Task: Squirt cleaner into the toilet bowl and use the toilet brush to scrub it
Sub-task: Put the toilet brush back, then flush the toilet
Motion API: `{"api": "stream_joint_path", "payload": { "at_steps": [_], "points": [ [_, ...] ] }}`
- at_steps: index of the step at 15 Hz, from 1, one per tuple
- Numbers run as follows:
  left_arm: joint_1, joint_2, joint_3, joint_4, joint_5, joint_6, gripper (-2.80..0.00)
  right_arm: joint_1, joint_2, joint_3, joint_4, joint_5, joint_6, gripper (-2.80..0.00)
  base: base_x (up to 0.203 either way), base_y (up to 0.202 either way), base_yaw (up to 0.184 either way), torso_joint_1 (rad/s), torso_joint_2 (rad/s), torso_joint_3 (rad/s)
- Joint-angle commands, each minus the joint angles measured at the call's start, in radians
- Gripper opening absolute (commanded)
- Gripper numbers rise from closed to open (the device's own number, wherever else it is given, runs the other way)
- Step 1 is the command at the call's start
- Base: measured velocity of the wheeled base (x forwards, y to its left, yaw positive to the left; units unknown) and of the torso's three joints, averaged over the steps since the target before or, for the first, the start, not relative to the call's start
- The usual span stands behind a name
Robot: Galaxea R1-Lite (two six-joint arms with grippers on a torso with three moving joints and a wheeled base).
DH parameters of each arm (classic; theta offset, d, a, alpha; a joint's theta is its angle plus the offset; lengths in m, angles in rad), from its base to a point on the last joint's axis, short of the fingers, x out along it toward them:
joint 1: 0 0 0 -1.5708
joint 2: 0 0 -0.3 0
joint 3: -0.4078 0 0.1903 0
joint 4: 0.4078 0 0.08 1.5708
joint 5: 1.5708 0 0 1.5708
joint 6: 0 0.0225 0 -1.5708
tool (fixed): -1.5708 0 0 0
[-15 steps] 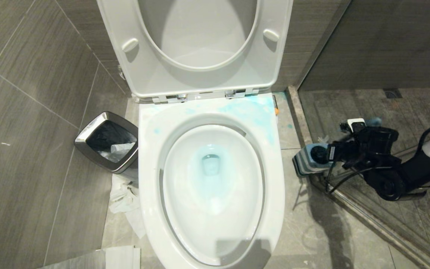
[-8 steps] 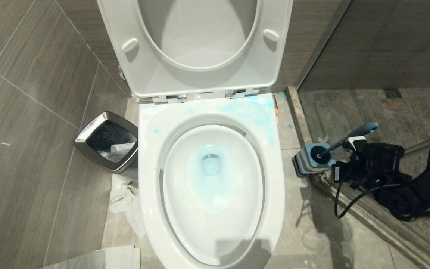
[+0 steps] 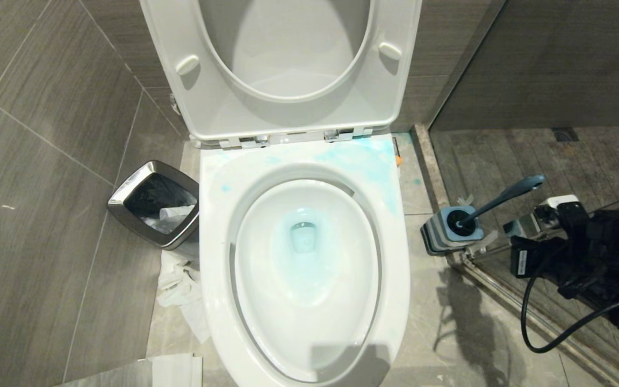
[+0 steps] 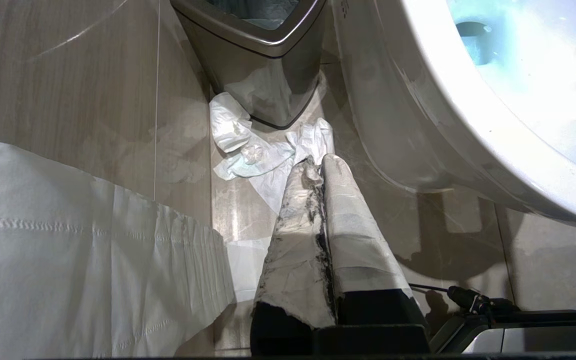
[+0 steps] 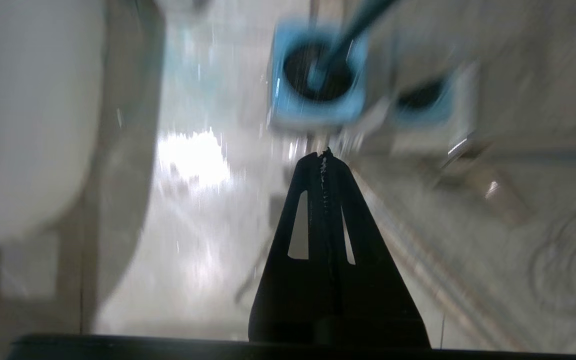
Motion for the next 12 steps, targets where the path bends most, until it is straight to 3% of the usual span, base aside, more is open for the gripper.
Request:
{"api": "stream_joint_path", "payload": {
  "at_steps": [1, 5, 9, 12],
  "points": [
    [0.000, 0.001, 0.000, 0.000, 0.000, 0.001, -2.80, 0.007, -0.203, -0.003, -0.005, -0.002, -0.001, -2.80, 0.000, 0.000, 0.000, 0.000, 0.00, 0.000],
    [0.000, 0.001, 0.000, 0.000, 0.000, 0.000, -2.80, 0.024, -0.489, -0.053, 0.110, -0.003, -0.026, -2.80, 0.000, 0.000, 0.000, 0.000, 0.00, 0.000],
    [0.000, 0.001, 0.000, 0.000, 0.000, 0.000, -2.80, 0.027, -0.795, -0.073, 0.414, -0.007, -0.043, -2.80, 0.000, 0.000, 0.000, 0.000, 0.00, 0.000],
    [0.000, 0.001, 0.000, 0.000, 0.000, -0.003, -2.80, 0.027, -0.966, -0.053, 0.557, -0.049, -0.092, -2.80, 0.000, 0.000, 0.000, 0.000, 0.00, 0.000]
  ]
}}
